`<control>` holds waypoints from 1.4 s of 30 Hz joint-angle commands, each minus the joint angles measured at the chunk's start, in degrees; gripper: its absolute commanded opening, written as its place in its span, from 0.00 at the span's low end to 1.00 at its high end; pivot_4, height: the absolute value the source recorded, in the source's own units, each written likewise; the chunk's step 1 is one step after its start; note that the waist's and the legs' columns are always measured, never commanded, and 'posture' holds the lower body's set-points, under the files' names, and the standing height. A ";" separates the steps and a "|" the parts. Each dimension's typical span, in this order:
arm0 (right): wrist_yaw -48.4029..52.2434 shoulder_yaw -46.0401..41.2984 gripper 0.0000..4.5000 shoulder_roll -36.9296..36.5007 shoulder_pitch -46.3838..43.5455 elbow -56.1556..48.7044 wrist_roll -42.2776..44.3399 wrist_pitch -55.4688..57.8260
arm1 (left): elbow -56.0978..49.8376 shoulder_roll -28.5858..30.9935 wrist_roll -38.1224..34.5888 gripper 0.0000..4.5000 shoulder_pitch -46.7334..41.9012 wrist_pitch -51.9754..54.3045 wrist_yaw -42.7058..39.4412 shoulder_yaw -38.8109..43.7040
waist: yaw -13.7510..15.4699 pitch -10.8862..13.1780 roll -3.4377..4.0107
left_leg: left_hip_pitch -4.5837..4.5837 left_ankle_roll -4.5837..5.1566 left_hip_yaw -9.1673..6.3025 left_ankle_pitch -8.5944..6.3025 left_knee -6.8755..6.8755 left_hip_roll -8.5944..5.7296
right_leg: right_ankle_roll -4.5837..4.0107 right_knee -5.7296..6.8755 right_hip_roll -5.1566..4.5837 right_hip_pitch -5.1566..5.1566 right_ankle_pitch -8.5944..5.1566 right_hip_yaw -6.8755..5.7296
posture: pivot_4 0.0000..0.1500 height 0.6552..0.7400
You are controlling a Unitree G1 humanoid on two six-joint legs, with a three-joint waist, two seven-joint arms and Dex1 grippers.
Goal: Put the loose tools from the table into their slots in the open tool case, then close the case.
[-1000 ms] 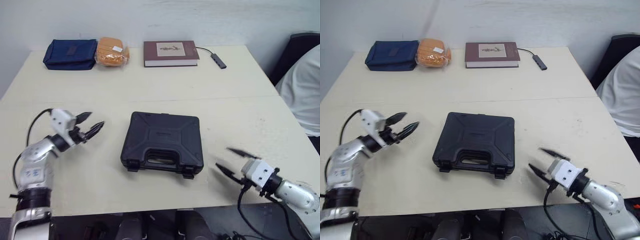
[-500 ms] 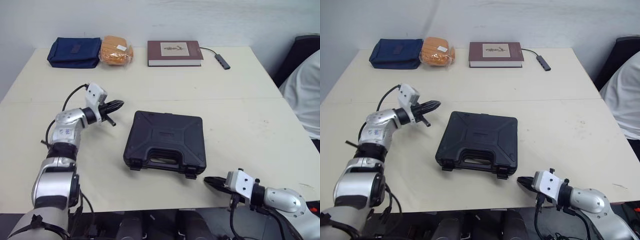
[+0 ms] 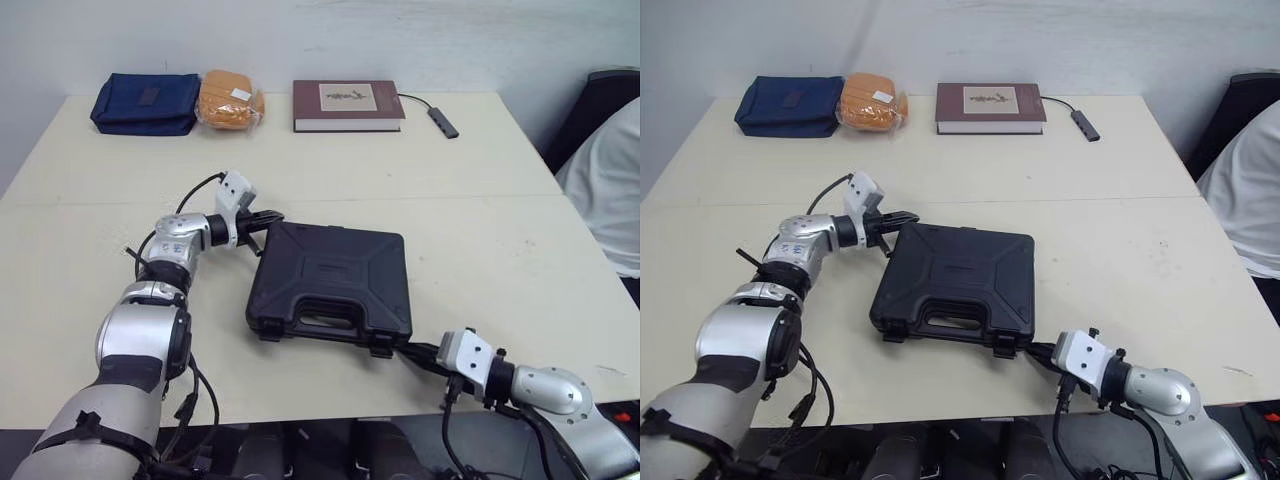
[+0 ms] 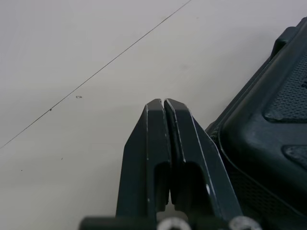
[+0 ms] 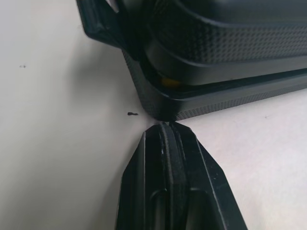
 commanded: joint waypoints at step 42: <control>2.49 1.08 0.00 0.63 2.77 -6.47 1.58 11.01 | -7.01 2.92 0.89 0.01 6.04 -1.57 -20.23 -0.59 | -0.12 -0.13 -0.29 | -0.04 0.00 -0.08 -0.14 0.13 0.09 | 0.01 -0.01 -0.10 0.04 0.01 -0.04 | 1.00 1.00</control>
